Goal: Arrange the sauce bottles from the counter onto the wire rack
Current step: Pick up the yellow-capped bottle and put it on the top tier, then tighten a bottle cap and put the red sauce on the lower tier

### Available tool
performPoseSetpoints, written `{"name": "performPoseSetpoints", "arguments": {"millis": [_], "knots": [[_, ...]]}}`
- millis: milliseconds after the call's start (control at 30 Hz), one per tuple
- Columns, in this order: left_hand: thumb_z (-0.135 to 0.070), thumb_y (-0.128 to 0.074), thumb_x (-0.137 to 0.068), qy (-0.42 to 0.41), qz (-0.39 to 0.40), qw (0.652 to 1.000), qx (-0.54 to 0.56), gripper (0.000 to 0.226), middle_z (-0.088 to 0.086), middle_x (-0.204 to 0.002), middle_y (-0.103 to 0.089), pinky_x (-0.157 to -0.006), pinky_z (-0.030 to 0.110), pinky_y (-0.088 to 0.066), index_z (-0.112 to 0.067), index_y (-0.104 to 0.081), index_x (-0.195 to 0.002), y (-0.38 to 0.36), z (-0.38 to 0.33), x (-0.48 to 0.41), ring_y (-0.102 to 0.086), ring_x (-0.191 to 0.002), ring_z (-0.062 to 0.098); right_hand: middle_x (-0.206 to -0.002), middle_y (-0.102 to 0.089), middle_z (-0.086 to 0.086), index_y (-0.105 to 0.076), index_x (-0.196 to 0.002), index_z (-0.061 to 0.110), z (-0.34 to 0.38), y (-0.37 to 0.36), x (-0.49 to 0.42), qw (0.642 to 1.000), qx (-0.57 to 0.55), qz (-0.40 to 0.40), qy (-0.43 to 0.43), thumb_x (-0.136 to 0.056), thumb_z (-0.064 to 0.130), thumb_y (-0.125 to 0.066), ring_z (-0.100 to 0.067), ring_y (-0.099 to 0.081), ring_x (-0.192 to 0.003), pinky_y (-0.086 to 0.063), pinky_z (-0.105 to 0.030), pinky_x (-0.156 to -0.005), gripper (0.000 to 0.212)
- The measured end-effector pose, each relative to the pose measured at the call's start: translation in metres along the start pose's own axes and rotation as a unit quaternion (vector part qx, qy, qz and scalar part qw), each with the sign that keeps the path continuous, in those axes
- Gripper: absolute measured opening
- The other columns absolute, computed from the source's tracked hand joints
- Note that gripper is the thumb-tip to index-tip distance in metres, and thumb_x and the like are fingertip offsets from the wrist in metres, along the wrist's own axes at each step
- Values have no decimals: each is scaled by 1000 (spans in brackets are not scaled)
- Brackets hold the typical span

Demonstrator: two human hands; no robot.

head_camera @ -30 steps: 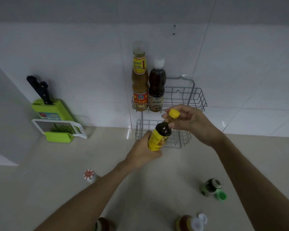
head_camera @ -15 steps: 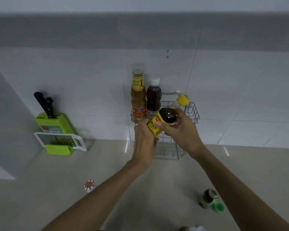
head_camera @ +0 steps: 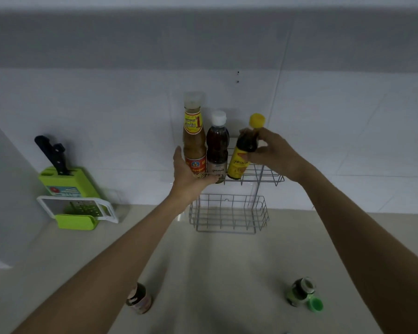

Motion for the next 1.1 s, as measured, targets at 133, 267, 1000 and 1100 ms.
{"name": "performPoseSetpoints", "arguments": {"millis": [133, 267, 1000, 1100], "knots": [[-21, -85, -47, -8, 28, 999, 23, 126, 6, -142, -40, -107, 47, -44, -33, -7, -145, -4, 4, 0, -50, -127, 23, -129, -55, -12, -49, -130, 12, -7, -11, -10, 996, -75, 34, -29, -84, -1, -67, -27, -55, -121, -53, -49, -95, 51], [-28, -83, -41, -11, 33, 999, 25, 130, 5, -143, -38, -106, 49, -45, -40, -5, -144, -4, 10, -2, -49, -128, 23, -125, -56, -5, -45, -133, 15, -11, -20, -10, 996, -78, 26, -40, -87, 4, -65, -25, -53, -123, -49, -47, -99, 51], [-2, -57, -89, -55, -142, 987, -59, 31, -15, -119, -67, -109, 25, -36, -21, -68, -111, 161, 88, 157, -55, -120, 0, -106, -62, 2, -59, -110, 17, 44, -229, 109, 979, 100, 50, 171, -87, 10, -55, -9, -60, -86, -56, -33, -72, 24], [2, -56, -88, -38, -206, 977, -36, 31, -9, -116, -68, -107, 28, -40, -18, -68, -109, 166, 116, 200, -58, -117, 5, -98, -62, 8, -59, -103, 24, 60, -256, 135, 952, 142, 150, 225, -90, 39, -45, -8, -61, -78, -55, -35, -66, 25]]}}
Point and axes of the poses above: each hand's wrist, its own x-axis away from the middle knuckle, its own y-axis out of the back of the hand, z = x × y, the point moved 2 cm from there along -x, towards the middle knuckle
